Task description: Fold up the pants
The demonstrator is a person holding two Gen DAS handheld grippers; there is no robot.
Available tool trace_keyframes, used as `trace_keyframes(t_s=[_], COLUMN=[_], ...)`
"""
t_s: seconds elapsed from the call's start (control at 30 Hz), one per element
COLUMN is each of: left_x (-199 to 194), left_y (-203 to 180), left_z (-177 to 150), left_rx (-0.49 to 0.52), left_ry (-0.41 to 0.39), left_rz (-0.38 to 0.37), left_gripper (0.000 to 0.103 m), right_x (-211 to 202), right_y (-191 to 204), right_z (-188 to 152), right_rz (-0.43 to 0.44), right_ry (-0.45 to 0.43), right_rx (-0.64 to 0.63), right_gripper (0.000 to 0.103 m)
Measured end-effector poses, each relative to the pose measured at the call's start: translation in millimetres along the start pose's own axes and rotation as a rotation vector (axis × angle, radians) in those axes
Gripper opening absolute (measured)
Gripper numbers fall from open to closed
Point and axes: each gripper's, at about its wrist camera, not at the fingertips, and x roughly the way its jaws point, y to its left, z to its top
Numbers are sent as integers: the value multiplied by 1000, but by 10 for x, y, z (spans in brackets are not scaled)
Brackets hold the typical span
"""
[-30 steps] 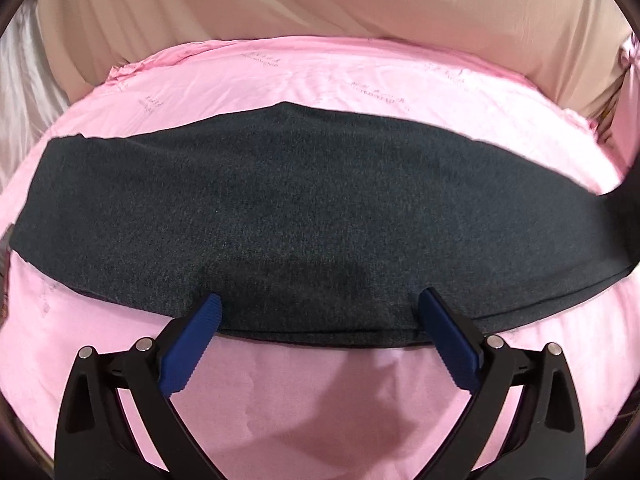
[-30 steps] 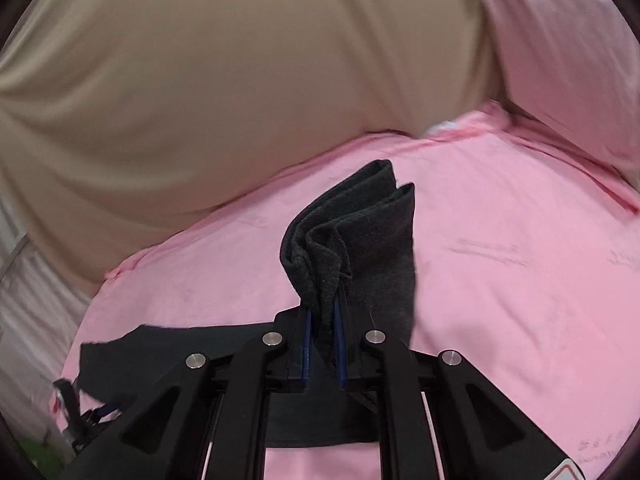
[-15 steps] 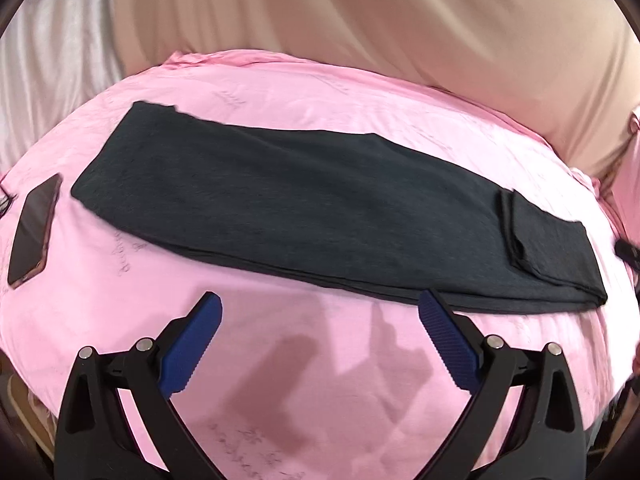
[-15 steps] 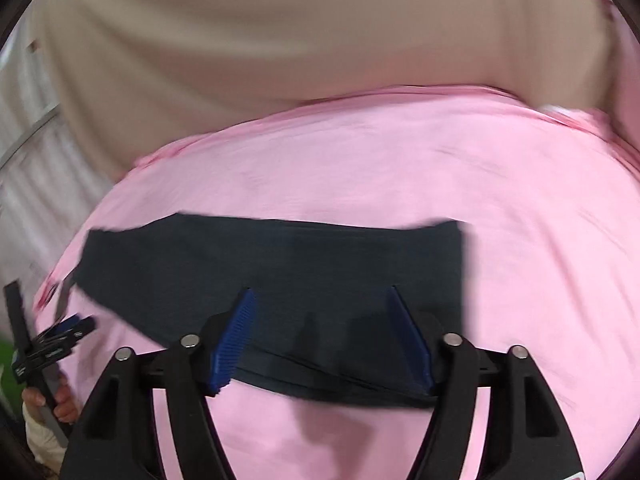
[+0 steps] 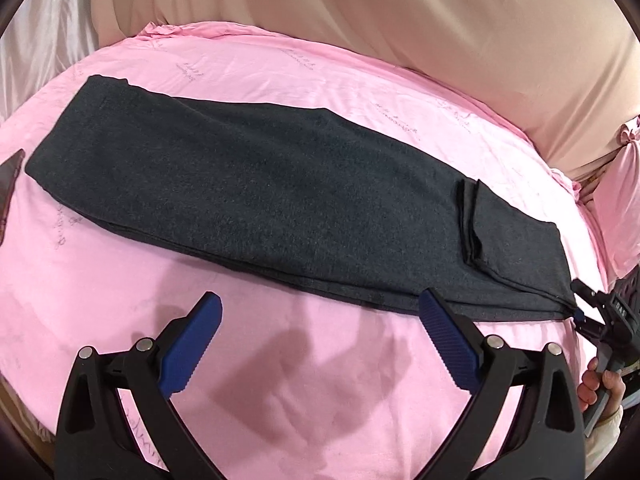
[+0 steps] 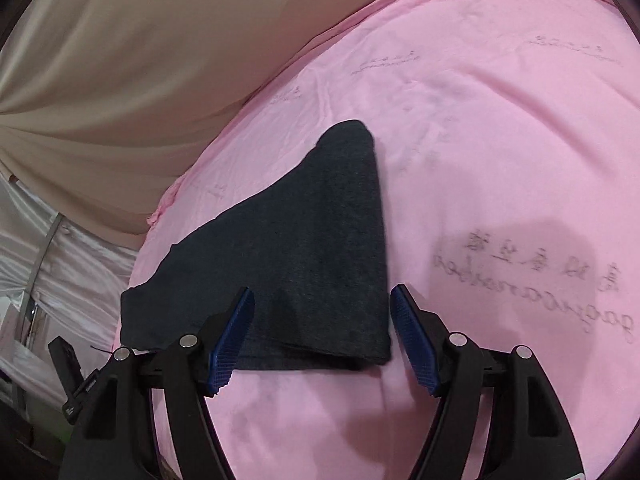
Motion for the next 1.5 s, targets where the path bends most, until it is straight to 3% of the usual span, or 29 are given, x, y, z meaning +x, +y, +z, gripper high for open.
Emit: trace_keyframes(t_s=[0.03, 0.1, 0.17, 0.27, 0.37, 0.43, 0.53, 0.63, 0.7, 0.77, 0.8, 0.83, 0.9, 0.97, 1.13, 1.3, 1.33, 1.37, 1.4, 1.5], left_x=[-3, -6, 5, 2, 1, 16, 44, 93, 124, 148, 156, 158, 115, 43, 0, -22, -30, -34, -31, -17], left_y=[-8, -14, -42, -107, -182, -243, -316, -384, -409, -391, -370, -325, -218, -83, 174, 275, 307, 348, 385, 493], left_z=[1, 0, 6, 28, 28, 32, 23, 0, -11, -9, -6, 9, 39, 71, 111, 40, 29, 22, 20, 31], left_rx=[-3, -13, -27, -19, -1, 6, 18, 33, 37, 15, -1, -29, -84, -125, -168, -165, -162, -163, -167, -193], left_ry=[3, 9, 21, 23, 23, 28, 36, 49, 50, 40, 39, 36, 14, -12, -22, -10, -9, -9, -7, -8], left_rz=[11, 18, 27, 57, 78, 82, 85, 80, 78, 73, 72, 69, 67, 69, 82, 48, 44, 36, 28, 2], left_gripper=[97, 97, 97, 97, 97, 97, 97, 97, 97, 97, 97, 97, 97, 97, 97, 97, 97, 97, 97, 97], right_x=[45, 181, 137, -60, -284, -424, -721, -1026, -1186, -1219, -1240, -1290, -1411, -1424, -550, 10, 44, 38, 32, -132], right_y=[40, 76, 101, 91, -65, -150, -554, -874, -1099, -1259, -1238, -1197, -969, -608, 412, 572, 518, 475, 473, 661], right_z=[16, 52, 71, 157, 251, 255, 290, 231, 185, 135, 119, 78, 32, -3, -213, -340, -325, -286, -223, -72], right_rz=[-9, 9, -18, -80, -67, -147, -190, -296, -293, -290, -372, -458, -524, -477, -293, -398, -416, -439, -434, -390], right_ry=[8, 45, 28, -47, -60, -91, -124, -162, -177, -160, -171, -202, -273, -290, -62, 30, 26, 12, 11, -41], right_rx=[-24, -30, -73, -132, -140, -174, -101, -71, -11, 49, 47, 28, -20, -118, -425, -520, -514, -497, -464, -426], right_gripper=[67, 26, 15, 13, 12, 12, 12, 12, 14, 24, 25, 34, 39, 47, 52, 53, 47, 24, 17, 15])
